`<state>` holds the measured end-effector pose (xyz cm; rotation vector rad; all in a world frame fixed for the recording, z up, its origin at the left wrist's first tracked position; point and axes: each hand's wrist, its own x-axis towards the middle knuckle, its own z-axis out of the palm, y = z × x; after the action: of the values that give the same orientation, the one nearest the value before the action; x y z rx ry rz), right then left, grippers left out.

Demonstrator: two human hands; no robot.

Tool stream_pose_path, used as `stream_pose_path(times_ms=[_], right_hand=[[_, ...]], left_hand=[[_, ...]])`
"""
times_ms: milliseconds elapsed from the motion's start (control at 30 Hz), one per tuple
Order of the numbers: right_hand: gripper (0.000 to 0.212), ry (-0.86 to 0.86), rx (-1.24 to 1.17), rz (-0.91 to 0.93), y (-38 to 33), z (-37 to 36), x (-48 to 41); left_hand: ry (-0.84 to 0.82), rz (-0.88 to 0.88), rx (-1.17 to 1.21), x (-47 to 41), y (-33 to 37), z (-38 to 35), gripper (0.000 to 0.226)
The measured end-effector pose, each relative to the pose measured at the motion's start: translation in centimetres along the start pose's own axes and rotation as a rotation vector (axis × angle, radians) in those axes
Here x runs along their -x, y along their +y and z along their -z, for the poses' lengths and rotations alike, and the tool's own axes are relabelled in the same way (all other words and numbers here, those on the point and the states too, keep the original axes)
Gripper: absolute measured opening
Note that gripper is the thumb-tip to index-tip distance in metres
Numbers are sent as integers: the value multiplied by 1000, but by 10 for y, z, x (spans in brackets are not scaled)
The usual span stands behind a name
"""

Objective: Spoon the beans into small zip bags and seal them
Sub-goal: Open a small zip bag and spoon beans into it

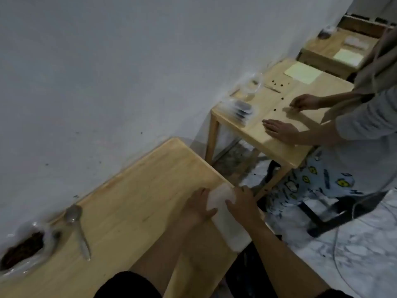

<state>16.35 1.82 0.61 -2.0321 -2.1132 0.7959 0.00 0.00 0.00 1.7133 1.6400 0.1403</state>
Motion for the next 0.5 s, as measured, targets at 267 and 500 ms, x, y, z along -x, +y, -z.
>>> stream_pose_path(times_ms=[267,500], right_hand=[[35,-19,-82,-1,21,-6,-13],[34,74,-230,34,19,-10,-8]], left_hand=[[94,37,98,3,12,-21,84],[64,21,80,0,6,-29,94]])
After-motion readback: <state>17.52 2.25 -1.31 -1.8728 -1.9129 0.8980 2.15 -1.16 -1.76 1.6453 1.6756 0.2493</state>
